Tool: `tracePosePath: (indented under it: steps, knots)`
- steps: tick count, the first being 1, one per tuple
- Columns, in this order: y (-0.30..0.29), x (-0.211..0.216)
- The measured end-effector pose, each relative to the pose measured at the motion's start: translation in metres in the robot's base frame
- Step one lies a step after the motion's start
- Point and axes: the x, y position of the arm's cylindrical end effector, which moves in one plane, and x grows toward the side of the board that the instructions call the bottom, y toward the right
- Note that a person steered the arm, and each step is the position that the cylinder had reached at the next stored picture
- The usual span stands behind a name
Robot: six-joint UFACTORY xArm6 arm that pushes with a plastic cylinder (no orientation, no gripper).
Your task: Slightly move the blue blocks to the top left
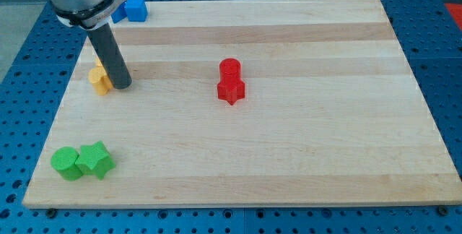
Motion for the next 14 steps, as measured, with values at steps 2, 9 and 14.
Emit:
tracePosePath:
  steps: [2, 9, 14]
  knots:
    - [0.063, -0.094]
    - [-0.003, -0.203]
    - [0.03, -0.218]
